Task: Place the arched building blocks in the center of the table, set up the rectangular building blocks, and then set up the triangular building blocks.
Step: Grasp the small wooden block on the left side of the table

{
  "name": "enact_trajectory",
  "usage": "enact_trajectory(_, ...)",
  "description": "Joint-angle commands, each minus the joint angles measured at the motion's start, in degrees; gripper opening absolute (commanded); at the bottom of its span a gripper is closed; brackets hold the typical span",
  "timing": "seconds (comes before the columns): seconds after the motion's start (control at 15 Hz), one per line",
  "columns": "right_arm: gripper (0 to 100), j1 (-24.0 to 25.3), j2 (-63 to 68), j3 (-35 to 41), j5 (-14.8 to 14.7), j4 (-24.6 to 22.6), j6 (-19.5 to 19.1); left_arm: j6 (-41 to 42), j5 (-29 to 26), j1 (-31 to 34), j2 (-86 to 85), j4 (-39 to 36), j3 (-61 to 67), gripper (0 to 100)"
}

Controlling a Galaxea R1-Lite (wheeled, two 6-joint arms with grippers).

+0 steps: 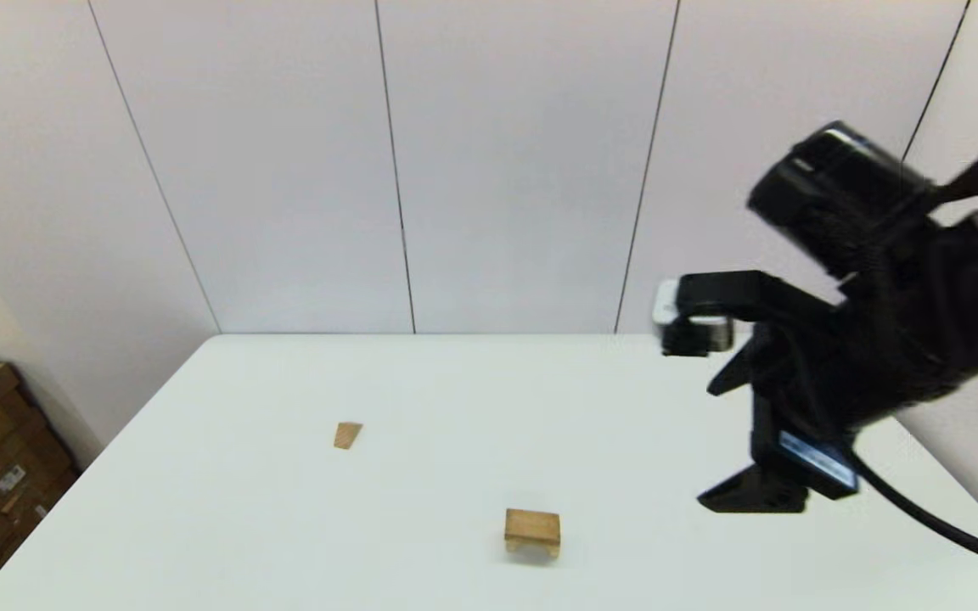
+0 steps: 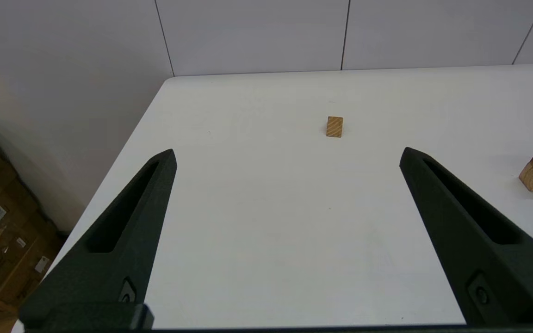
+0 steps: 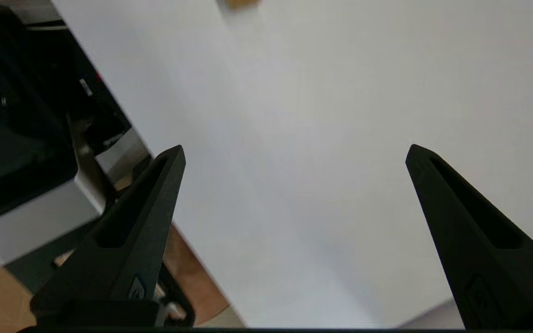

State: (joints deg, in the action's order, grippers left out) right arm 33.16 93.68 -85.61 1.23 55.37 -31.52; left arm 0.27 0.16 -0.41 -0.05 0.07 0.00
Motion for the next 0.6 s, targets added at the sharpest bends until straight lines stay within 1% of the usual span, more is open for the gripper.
enact_trajectory(0.07, 100, -11.80, -23.64, 17.32, 0.61, 0.18, -0.29, -0.09, 0.02, 0.06, 0.05, 0.01, 0.00, 100)
enact_trajectory(0.13, 100, -14.17, -26.80, 20.14, 0.61, 0.09, -0.29, 0.00, 0.02, -0.02, 0.05, 0.01, 0.00, 100)
enact_trajectory(0.2, 100, -16.99, -30.40, 23.04, 1.23, 0.00, -0.29, 0.00, 0.02, -0.02, 0.05, 0.01, 0.00, 100)
enact_trajectory(0.4, 100, -27.62, -40.95, 30.24, 6.50, -0.09, -0.56, 0.00, 0.02, -0.02, 0.05, 0.01, 0.00, 100)
enact_trajectory(0.47, 100, -30.70, -44.47, 33.41, 7.03, -0.26, -0.47, 0.00, 0.02, -0.02, 0.05, 0.01, 0.00, 100)
enact_trajectory(0.6, 100, -35.09, -51.23, 39.38, 7.47, -2.37, -0.56, 0.00, 0.02, -0.02, 0.05, 0.01, 0.00, 100)
